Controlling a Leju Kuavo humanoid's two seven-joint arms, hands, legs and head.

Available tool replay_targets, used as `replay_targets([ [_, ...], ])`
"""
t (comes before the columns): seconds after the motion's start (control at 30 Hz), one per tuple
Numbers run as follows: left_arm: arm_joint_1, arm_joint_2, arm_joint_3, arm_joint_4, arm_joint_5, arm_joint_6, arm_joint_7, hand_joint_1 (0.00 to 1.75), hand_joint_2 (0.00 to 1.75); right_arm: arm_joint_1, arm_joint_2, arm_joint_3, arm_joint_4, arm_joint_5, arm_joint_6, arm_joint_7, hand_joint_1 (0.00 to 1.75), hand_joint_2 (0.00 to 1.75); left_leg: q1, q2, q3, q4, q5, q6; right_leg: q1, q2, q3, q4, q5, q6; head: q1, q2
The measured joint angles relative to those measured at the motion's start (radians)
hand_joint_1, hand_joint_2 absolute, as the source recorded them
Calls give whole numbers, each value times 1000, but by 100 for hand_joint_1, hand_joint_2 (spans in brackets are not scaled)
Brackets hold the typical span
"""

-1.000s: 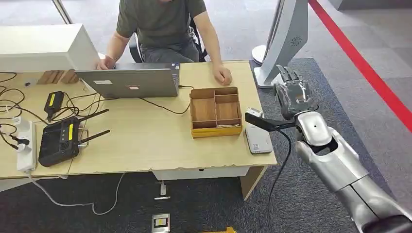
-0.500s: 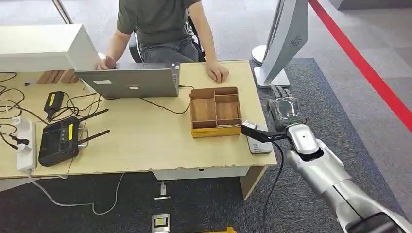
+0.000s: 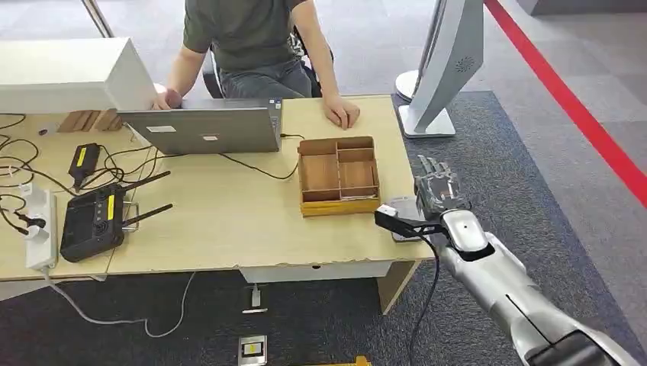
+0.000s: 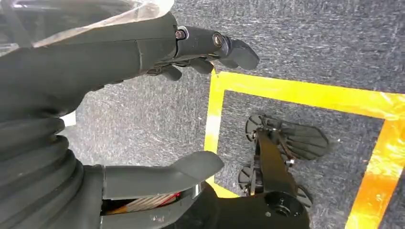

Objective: Pass the card to the sensor for recognition and then transmit it.

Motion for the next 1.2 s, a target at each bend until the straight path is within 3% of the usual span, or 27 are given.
replay_targets([
  [1.2,1,8,0,0,2,-9,0,0,175,39,18,20,16,21,71,48,175,175,0,0,0,0,0,0,0,0,0,0,0,0,0,0],
])
